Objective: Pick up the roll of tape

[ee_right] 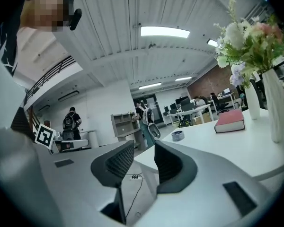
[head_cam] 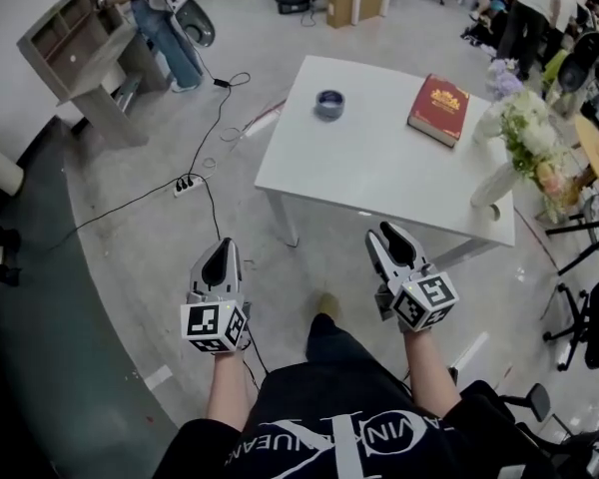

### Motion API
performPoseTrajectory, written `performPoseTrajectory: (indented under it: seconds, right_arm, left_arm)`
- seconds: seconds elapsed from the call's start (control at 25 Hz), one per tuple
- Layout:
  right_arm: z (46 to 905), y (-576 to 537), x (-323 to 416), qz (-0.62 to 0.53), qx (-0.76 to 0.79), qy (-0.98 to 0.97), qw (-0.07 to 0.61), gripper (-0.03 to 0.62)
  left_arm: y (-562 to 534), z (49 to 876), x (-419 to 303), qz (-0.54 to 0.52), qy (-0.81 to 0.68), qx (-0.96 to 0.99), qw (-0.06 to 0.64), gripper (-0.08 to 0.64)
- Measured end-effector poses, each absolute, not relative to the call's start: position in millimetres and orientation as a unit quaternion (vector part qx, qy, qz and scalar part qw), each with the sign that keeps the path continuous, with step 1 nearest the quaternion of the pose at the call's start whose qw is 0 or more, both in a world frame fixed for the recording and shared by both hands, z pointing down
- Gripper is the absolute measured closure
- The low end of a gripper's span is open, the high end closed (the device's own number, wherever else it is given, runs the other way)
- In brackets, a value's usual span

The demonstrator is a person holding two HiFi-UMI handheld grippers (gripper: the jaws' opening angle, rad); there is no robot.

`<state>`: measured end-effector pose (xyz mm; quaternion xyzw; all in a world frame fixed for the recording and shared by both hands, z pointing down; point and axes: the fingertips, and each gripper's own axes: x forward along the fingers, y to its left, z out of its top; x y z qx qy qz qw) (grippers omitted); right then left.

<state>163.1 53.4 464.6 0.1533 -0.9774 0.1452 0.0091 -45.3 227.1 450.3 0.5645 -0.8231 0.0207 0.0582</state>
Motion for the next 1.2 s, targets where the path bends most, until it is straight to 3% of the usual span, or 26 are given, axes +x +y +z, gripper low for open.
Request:
performPoseTrajectory:
  seconds: [0.6, 1.2]
  right_arm:
    - [478, -55, 98, 0.168, 0.152, -0.974, 0.023, 0.468]
    - [491, -98, 63, 0.193, 0.145, -0.970, 0.030, 0.468]
  left_arm:
    - [95, 456, -104, 0.019, -0.804, 0.590, 0.074, 0.561]
    - [37, 467, -127, 0.022, -0.789, 0.608, 0.089, 0.561]
